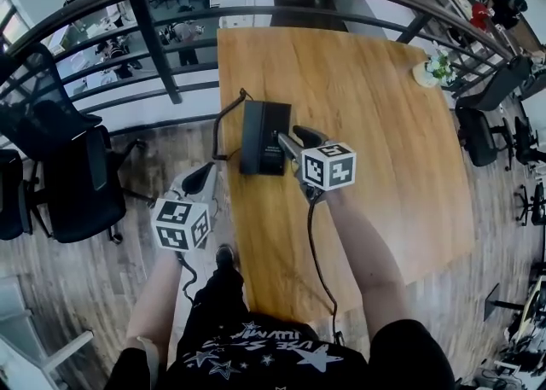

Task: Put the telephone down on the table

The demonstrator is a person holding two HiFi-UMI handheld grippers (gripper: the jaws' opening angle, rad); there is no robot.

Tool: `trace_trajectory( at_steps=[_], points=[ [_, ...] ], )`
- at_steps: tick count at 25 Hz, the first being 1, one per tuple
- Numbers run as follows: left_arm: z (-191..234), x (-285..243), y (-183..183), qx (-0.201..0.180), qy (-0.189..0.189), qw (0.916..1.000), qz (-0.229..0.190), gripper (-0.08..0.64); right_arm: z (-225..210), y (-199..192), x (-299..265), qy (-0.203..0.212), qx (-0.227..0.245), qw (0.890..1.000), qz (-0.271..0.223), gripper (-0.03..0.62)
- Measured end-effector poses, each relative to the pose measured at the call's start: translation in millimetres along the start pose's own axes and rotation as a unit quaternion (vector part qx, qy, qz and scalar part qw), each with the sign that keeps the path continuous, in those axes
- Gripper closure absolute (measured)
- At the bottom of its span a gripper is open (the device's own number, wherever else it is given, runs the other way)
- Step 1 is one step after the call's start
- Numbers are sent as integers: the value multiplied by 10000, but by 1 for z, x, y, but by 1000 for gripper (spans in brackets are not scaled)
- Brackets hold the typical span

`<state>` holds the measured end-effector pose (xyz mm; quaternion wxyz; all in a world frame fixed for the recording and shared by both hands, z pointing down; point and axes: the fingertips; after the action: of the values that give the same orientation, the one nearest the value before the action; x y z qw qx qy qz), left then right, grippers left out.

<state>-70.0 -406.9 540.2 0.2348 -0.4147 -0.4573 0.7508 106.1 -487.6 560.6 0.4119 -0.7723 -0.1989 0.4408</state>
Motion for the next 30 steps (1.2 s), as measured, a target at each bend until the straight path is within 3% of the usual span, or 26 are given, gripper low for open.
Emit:
trace_trajectory(
  at_steps=[6,13,20,30],
  points=[
    [-24,32,3,-69,-18,9999,-138,559,34,12,40,-303,900,9945,-433,436],
    [-63,95,-6,222,-4,9990,-379,558,88,1,107,-308,1341,9875,-765,463],
    [-105,153,-38,34,-38,9993,-378,559,124,-39,164,-335,953,9891,-1071,478],
    [-206,235,-112,117,62,9994,-333,559,143,-111,302,-487,377,9844,-1651,586]
  ],
)
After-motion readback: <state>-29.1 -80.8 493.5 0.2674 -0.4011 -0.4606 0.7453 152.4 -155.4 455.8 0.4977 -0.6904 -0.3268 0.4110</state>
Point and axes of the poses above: the fingertips, and each gripper's own axes: x backward along the fingers, z to its left, y out of its top, and after that the axes turned 1 degree about -x, right-handed
